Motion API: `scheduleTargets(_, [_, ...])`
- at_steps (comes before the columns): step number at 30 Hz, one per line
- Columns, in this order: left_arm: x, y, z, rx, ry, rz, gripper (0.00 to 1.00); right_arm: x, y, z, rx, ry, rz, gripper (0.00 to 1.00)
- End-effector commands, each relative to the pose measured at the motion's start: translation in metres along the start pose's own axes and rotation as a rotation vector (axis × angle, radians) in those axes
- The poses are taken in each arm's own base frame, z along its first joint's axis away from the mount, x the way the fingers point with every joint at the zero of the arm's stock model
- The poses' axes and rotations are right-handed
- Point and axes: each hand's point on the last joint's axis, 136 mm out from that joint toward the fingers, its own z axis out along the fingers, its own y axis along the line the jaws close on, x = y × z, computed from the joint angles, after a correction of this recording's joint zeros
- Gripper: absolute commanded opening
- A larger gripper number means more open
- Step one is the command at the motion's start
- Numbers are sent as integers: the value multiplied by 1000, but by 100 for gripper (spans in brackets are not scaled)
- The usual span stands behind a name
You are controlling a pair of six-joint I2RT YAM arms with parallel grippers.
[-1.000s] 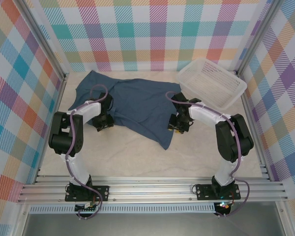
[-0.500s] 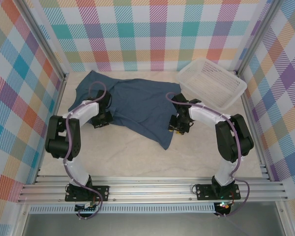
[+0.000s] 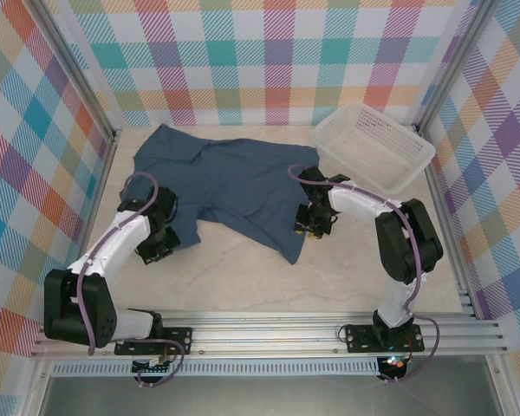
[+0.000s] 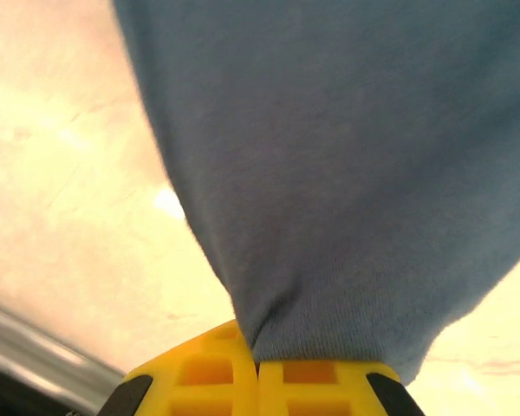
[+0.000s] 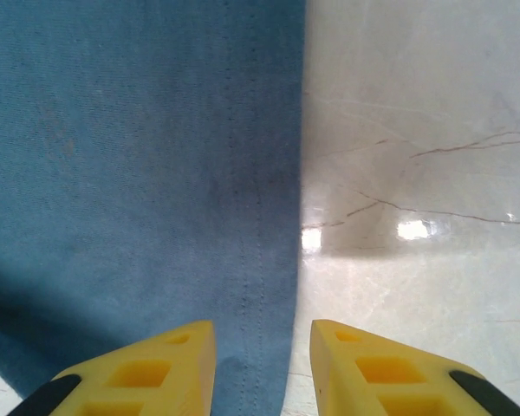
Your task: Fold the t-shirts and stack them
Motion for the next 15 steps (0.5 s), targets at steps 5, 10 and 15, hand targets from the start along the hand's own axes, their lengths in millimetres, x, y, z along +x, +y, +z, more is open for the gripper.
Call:
scheduleTargets(5, [-5,21,-22,-69,-32,-73,53,-6,14,-1,14,-9,-31,35])
scheduleTargets(10, [-31,-11,-23,68,-60,-190,44,-9,31,6,-8,-10,-47,35])
scheduleTargets(15, [-66,-50,5,123,-35,-240,39,-15,28,30,34,29,-23,34])
